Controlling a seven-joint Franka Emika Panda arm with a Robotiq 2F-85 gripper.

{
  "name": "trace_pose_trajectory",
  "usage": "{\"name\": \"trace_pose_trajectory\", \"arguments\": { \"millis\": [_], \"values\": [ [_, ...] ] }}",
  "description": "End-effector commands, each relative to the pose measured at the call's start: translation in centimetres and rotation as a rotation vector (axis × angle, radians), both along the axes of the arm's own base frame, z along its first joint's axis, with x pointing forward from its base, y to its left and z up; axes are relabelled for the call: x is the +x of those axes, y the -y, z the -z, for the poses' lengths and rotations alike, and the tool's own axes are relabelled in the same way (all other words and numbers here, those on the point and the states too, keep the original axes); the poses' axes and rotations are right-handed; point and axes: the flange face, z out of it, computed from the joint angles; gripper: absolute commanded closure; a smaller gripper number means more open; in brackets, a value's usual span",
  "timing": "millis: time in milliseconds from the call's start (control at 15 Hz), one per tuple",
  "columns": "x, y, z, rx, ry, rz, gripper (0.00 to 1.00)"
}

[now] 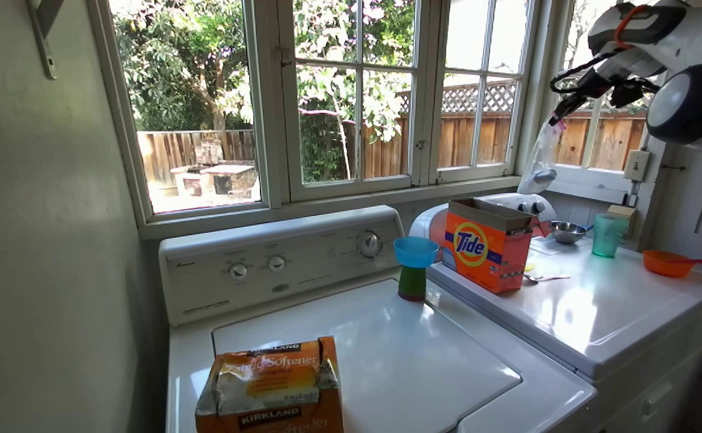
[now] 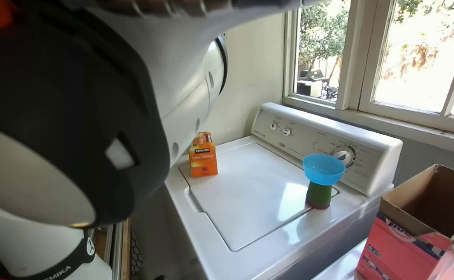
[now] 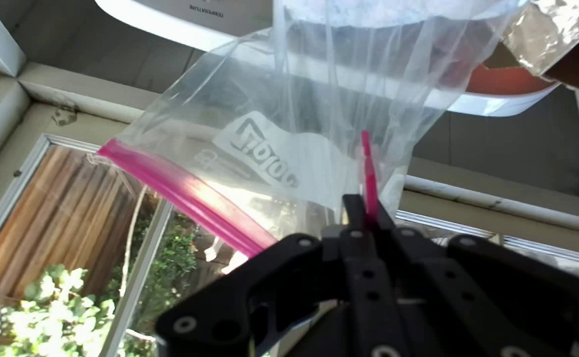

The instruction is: Put the clear plastic in the orange box.

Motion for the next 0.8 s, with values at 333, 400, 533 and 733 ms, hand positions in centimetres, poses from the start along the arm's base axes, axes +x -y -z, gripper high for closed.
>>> {"name": "trace_pose_trajectory", "arguments": {
  "millis": [333, 400, 533, 733],
  "values": [
    [-4.2, -1.3, -6.7, -0.206, 0.017, -0.362, 0.99],
    [-4.4, -1.2, -7.5, -0.218, 0.035, -0.352, 0.99],
    [-3.8, -1.1, -6.4, -0.206, 0.002, -0.318, 0.96],
    [-4.0, -1.3, -7.0, -0.219, 0.008, -0.325, 0.96]
  ]
}}
